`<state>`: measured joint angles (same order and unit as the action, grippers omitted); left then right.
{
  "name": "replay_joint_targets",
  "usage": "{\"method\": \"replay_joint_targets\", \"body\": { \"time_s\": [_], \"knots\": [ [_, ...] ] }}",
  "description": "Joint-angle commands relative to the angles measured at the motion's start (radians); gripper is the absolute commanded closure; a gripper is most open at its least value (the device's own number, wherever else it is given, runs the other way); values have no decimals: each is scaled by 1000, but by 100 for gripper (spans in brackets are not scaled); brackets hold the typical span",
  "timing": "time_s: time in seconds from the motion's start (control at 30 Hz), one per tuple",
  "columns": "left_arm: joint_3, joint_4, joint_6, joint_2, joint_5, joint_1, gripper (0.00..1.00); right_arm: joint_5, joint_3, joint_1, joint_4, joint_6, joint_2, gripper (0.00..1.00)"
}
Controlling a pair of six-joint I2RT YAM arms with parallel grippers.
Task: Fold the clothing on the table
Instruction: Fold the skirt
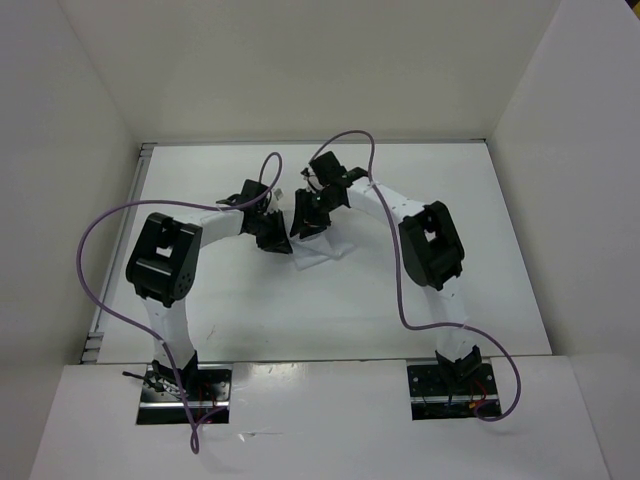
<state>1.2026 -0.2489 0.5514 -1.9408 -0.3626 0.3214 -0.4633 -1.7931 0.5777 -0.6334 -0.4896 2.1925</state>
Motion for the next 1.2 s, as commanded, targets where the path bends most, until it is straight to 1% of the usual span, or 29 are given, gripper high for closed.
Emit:
{"method": "replay_joint_targets", "body": {
  "time_s": [0.0, 0.07, 0.1, 0.17, 0.2, 0.23, 0.3, 0.33, 0.4, 0.43, 0.53, 0.57, 0.67, 0.77, 0.87, 1.03, 1.17],
  "knots": [
    [32, -81, -41, 65, 16, -21, 77, -174, -28, 22, 69, -3, -7, 59],
    [63, -116, -53, 104, 16, -36, 76, -253, -28, 22, 60, 17, -33, 59],
    [78, -134, -74, 118, 28, -47, 76, -324, -28, 22, 49, 29, -42, 59],
    [109, -194, -99, 169, 85, -47, 75, -379, -28, 22, 49, 39, -94, 59],
    [136, -213, -117, 189, 103, -47, 75, -412, 3, 8, 49, 39, -115, 59],
    [150, -240, -117, 230, 114, -56, 75, -413, 14, -8, 72, 30, -138, 59],
    [173, -250, -130, 272, 114, -56, 75, -355, 24, -39, 72, 29, -195, 59],
    [186, -250, -140, 302, 91, -56, 75, -318, 24, -48, 49, 29, -204, 59],
    [198, -237, -149, 302, 13, -56, 75, -272, 34, -77, 31, 29, -204, 63],
    [198, -222, -150, 293, -10, -56, 77, -271, 34, -78, 21, 39, -191, 69],
    [256, -213, -159, 209, -84, -56, 78, -235, 81, -78, 11, 39, -157, 79],
    [270, -213, -159, 186, -108, -56, 78, -235, 96, -78, 26, 39, -157, 80],
    [290, -190, -150, 106, -142, -47, 78, -219, 146, -78, 51, 14, -134, 81],
    [334, -190, -150, 19, -142, -47, 79, -210, 178, -78, 86, -7, -106, 83],
    [334, -202, -159, -67, -110, -47, 79, -236, 218, -78, 106, -7, -79, 84],
    [334, -202, -159, -128, -32, -56, 79, -247, 270, -58, 124, -17, -51, 84],
    [325, -202, -168, -170, 2, -56, 79, -256, 317, -49, 135, -17, -31, 84]
  ]
}}
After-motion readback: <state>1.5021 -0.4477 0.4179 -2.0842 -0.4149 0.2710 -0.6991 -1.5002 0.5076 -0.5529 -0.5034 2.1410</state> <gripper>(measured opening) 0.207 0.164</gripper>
